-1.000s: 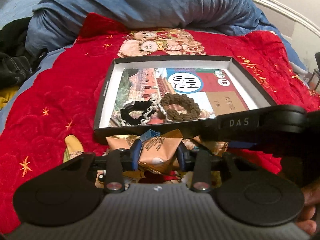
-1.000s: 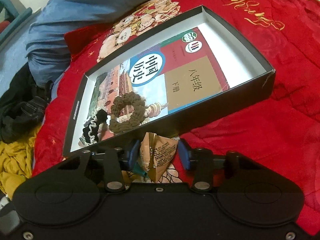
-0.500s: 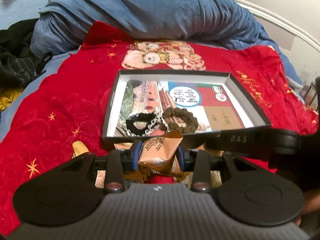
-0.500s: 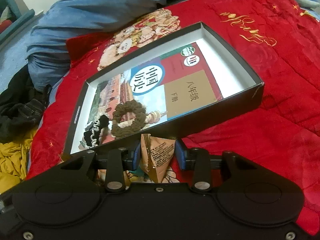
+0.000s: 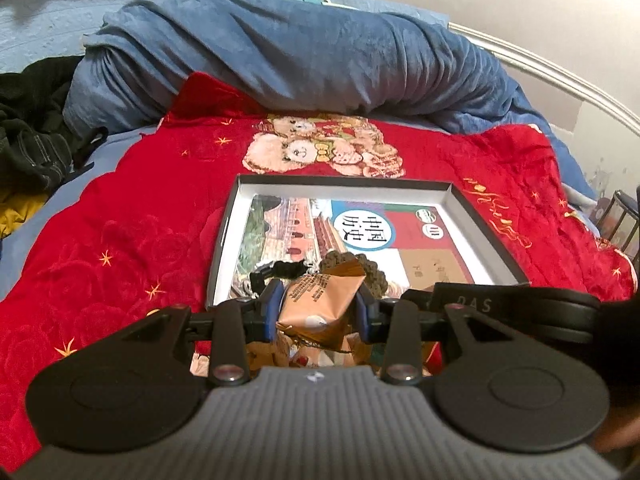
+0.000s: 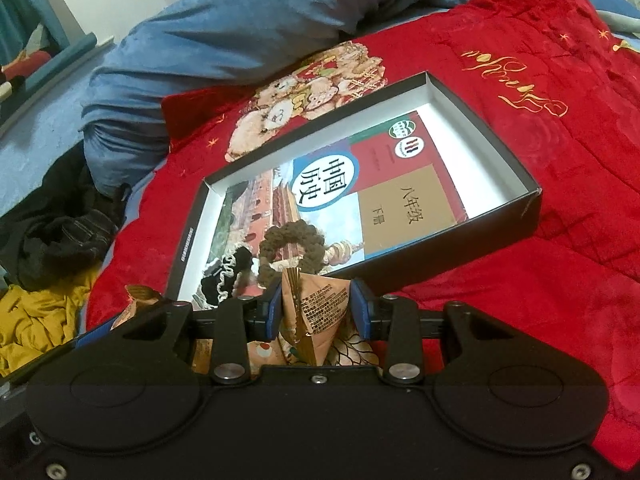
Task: Organize objects
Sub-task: 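Carry both wrapped candies over the black box with the left and right tools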
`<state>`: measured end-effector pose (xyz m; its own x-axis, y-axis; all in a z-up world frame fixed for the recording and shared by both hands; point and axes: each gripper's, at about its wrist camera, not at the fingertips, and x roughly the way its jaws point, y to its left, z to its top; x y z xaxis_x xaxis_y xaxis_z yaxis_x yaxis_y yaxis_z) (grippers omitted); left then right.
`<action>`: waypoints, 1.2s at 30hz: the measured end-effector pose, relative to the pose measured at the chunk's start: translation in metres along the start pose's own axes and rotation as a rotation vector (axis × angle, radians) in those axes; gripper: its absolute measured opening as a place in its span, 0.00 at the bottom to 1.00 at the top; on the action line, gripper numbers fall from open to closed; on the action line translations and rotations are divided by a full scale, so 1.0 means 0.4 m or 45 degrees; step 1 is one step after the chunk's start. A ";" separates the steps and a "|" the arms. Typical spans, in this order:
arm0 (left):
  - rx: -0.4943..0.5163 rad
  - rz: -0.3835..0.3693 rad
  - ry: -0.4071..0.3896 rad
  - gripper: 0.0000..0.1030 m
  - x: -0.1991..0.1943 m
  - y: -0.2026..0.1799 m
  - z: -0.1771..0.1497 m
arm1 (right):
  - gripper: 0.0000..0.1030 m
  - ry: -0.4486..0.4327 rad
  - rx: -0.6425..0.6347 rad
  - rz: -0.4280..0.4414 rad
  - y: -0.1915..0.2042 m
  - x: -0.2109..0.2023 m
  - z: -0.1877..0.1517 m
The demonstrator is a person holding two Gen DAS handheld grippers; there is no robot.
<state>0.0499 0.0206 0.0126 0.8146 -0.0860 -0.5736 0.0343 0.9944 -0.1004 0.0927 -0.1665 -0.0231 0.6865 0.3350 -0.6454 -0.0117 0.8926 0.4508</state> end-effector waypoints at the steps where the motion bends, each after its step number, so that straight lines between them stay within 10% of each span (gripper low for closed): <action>1: -0.001 0.000 -0.009 0.40 -0.002 0.000 0.001 | 0.33 -0.005 0.005 0.005 -0.002 -0.002 0.001; 36: -0.037 -0.052 -0.240 0.40 -0.040 0.031 0.047 | 0.33 -0.226 0.038 0.123 0.002 -0.072 0.029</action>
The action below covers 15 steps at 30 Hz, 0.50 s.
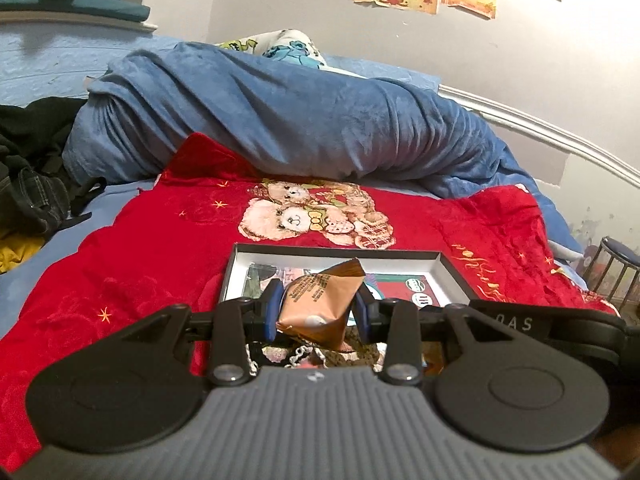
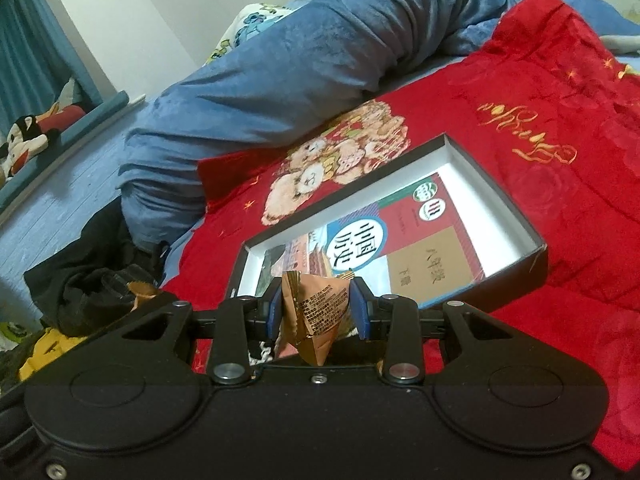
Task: Organize objects
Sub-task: 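Carry both wrapped candies over the black box with the left and right tools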
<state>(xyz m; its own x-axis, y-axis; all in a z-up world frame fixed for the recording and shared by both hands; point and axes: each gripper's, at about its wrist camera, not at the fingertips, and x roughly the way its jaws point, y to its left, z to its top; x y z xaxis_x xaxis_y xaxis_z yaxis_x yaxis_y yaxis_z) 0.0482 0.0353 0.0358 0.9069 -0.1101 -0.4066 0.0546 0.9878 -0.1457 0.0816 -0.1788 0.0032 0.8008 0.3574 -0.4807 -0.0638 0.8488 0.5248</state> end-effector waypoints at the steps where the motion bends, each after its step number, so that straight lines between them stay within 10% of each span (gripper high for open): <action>1: -0.003 0.003 -0.004 0.40 0.001 0.004 0.002 | 0.33 -0.008 -0.007 -0.010 0.003 0.001 0.003; 15: -0.047 0.050 -0.074 0.40 0.003 0.055 0.031 | 0.33 -0.030 -0.071 -0.023 0.065 0.062 -0.021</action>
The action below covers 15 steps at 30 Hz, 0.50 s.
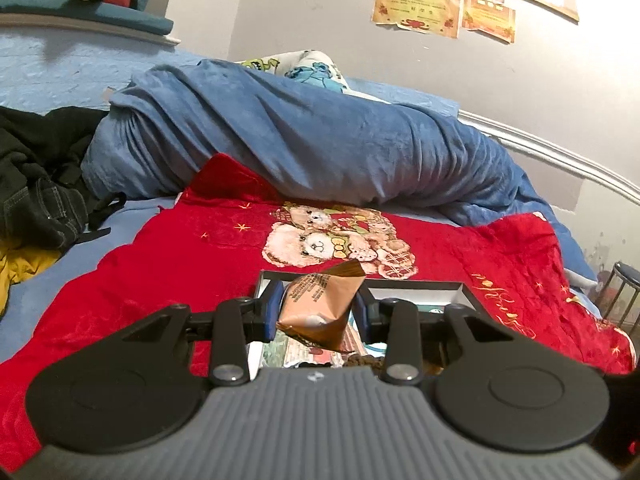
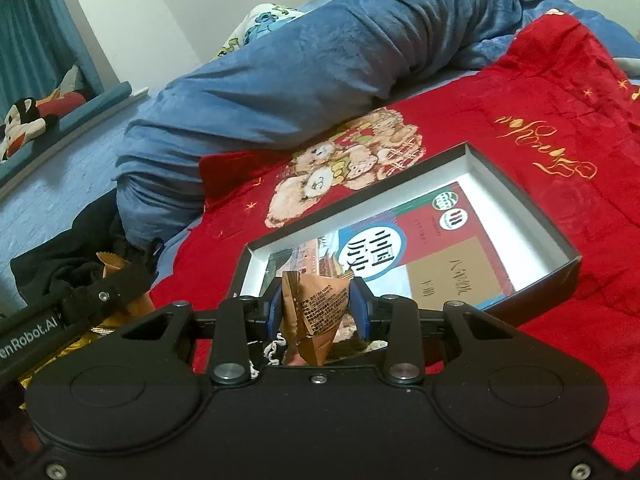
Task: Organize objects
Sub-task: 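Carry both wrapped candies over the black box with the left and right tools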
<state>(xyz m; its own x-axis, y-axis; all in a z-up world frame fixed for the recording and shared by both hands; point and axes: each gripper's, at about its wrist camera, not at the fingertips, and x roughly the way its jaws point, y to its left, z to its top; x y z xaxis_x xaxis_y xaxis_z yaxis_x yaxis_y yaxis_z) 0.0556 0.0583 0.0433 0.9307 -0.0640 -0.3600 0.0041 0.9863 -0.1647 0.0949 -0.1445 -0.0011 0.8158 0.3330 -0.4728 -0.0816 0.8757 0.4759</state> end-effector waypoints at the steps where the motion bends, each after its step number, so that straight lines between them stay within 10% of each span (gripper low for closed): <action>1: -0.006 0.001 0.006 0.40 0.003 0.002 0.001 | 0.33 0.001 0.003 -0.002 0.000 0.003 0.000; 15: -0.042 -0.007 0.017 0.40 0.011 0.019 -0.001 | 0.33 0.012 0.038 -0.009 -0.015 0.014 -0.004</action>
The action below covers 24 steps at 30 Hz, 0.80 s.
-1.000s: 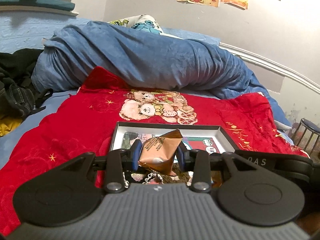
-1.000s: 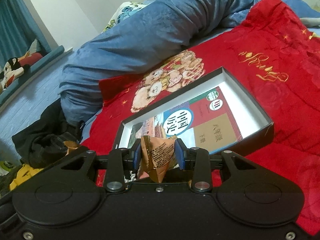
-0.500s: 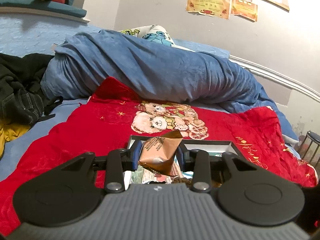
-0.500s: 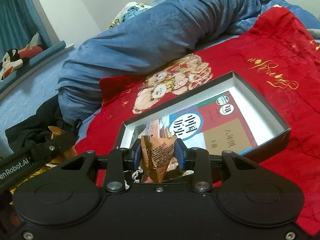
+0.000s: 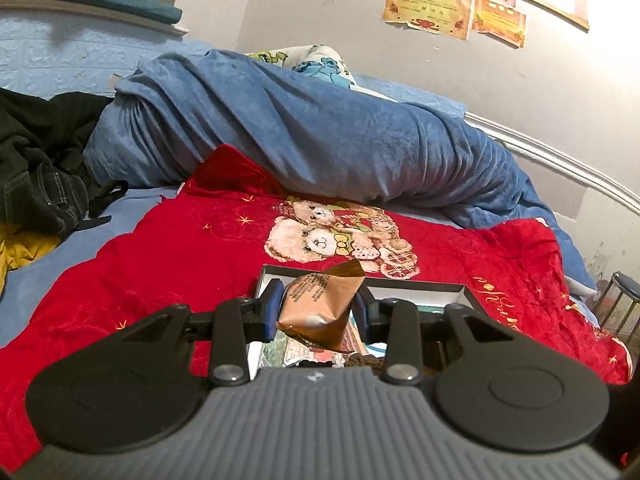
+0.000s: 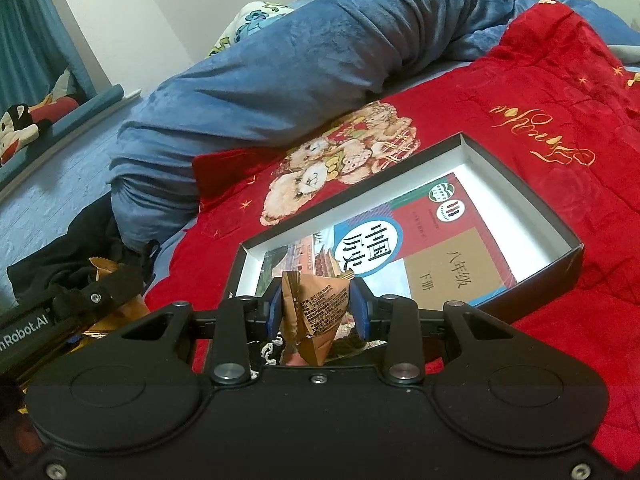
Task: Organize objects
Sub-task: 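Carry both wrapped candies over the black box with the left and right tools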
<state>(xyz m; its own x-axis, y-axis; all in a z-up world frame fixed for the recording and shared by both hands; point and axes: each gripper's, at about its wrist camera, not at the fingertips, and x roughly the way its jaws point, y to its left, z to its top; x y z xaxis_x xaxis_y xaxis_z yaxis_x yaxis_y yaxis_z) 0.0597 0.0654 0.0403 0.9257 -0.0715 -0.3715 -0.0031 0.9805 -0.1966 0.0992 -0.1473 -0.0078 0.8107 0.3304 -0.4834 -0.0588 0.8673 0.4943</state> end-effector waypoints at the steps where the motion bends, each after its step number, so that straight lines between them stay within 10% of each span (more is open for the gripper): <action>1: 0.003 0.002 0.000 0.40 0.001 -0.001 -0.001 | 0.33 -0.001 0.003 0.002 -0.001 -0.001 0.000; 24: -0.020 0.012 0.001 0.40 0.033 -0.004 -0.023 | 0.33 -0.036 0.071 -0.004 -0.028 -0.009 0.022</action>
<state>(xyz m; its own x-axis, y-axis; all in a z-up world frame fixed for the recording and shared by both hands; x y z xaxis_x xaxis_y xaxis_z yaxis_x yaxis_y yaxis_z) 0.0684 0.0612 0.0273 0.9252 -0.0625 -0.3742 -0.0178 0.9781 -0.2074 0.1022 -0.1614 -0.0054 0.8269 0.3162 -0.4650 -0.0242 0.8462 0.5323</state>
